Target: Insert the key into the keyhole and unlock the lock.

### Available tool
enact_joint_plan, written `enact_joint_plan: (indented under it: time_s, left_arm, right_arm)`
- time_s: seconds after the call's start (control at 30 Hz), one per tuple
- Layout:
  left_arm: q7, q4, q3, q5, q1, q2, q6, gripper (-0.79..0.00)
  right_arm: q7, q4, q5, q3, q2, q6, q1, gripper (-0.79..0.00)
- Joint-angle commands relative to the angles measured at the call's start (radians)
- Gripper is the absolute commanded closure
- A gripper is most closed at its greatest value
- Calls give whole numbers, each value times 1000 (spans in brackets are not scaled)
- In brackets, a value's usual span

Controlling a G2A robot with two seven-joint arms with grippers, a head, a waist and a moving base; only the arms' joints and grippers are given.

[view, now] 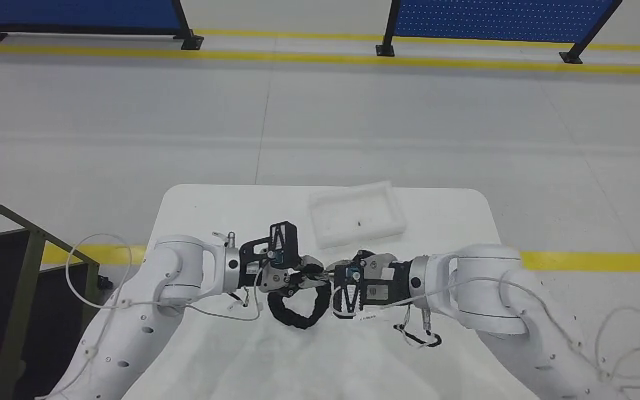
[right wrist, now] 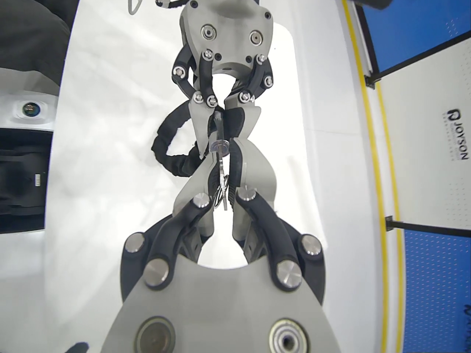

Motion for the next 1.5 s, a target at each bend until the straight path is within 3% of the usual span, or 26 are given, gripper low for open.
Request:
enact_joint_plan:
  time_s: [0.0, 0.27, 0.5, 0.53, 0.57, 0.6, 0.83, 1.0, 1.47]
  left_arm:
    - [18, -4, 1, 23, -2, -1, -4, 0]
    - [125, -15, 2, 136, 2, -5, 1, 0]
    - [194, -10, 3, 203, 8, -8, 9, 0]
    - [203, -8, 2, 207, 9, -8, 14, 0]
    - [211, -5, 1, 211, 11, -8, 20, 0]
    - [218, -1, -1, 215, 12, -9, 27, 0]
    - [291, 29, -30, 182, 39, -8, 66, 0]
    - [324, 22, -62, 159, 56, -6, 98, 0]
    - [328, -4, -42, 98, 46, -15, 76, 0]
  right_arm:
    - [45, -3, 94, 1, 1, 67, 6, 0]
    - [148, -9, 308, 34, 4, 324, 25, 0]
    - [160, -7, 356, 42, 6, 407, 16, 0]
    - [158, -8, 359, 42, 6, 410, 14, -77]
    - [156, -7, 363, 42, 7, 413, 12, -363]
    - [146, -7, 371, 45, 7, 416, 10, -785]
    - [31, -9, 317, 140, 17, 412, -55, -785]
    - [-39, 35, 280, 184, 24, 356, -131, -785]
    - [-256, 83, 122, 85, 10, 315, -180, -785]
